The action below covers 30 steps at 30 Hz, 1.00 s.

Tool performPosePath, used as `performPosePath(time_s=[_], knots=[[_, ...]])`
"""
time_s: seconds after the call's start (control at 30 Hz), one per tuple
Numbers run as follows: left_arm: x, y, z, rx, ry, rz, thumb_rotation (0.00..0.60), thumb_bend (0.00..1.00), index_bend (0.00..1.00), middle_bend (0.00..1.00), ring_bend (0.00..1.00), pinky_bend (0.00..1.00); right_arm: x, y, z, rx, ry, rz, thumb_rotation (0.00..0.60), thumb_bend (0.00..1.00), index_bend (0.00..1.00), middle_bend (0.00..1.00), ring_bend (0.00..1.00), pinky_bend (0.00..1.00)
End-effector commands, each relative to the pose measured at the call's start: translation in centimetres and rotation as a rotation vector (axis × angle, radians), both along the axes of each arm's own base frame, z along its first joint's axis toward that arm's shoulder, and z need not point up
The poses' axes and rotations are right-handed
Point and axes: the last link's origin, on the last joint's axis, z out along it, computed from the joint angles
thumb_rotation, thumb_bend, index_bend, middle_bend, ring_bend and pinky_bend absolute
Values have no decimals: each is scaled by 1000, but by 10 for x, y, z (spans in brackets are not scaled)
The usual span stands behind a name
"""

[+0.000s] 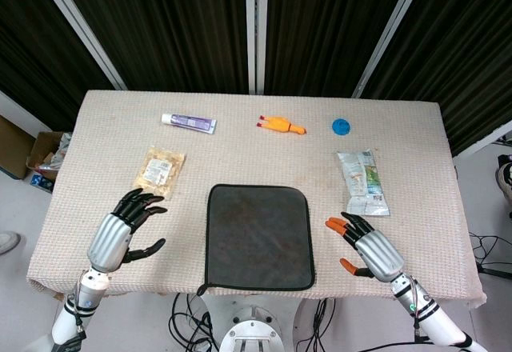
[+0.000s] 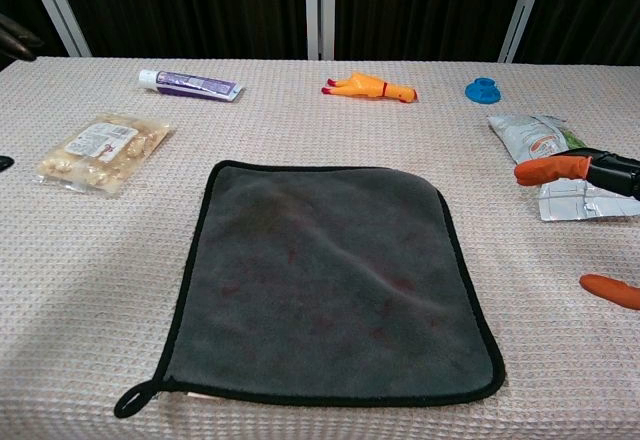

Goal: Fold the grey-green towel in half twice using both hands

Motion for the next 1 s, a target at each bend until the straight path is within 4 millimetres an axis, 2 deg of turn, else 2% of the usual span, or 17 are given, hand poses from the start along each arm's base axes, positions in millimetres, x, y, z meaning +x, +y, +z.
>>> performPosePath(time_s=[0.03,0.23,0.47,0.57,0.67,0.8,1.0], knots=[[-2,0,-3,-14,18,3,600,190,311,227,201,146,1,0,0,-1,-1,1,600,267,127,129,0,129],[-12,-4,-8,-58,72,13,600,190,314,227,201,146,2,-1,12,-35,-15,10,600,266,128,130,0,144],[-36,-23,-31,-245,194,40,600,190,330,227,201,146,3,-6,51,-152,-26,43,600,285,171,156,11,173],[-39,-30,-42,-312,225,38,600,190,370,227,201,146,3,-8,61,-187,-27,44,600,287,178,160,16,175],[-32,-37,-54,-367,219,24,600,208,406,227,201,146,4,-10,65,-199,-26,42,600,289,179,161,16,174],[-22,-43,-76,-454,230,-17,600,228,399,227,201,146,6,-9,62,-185,-22,51,600,290,179,161,15,174],[-6,-46,-99,-493,216,-53,600,235,389,226,201,146,6,-8,60,-177,-23,56,600,290,179,161,16,174]])
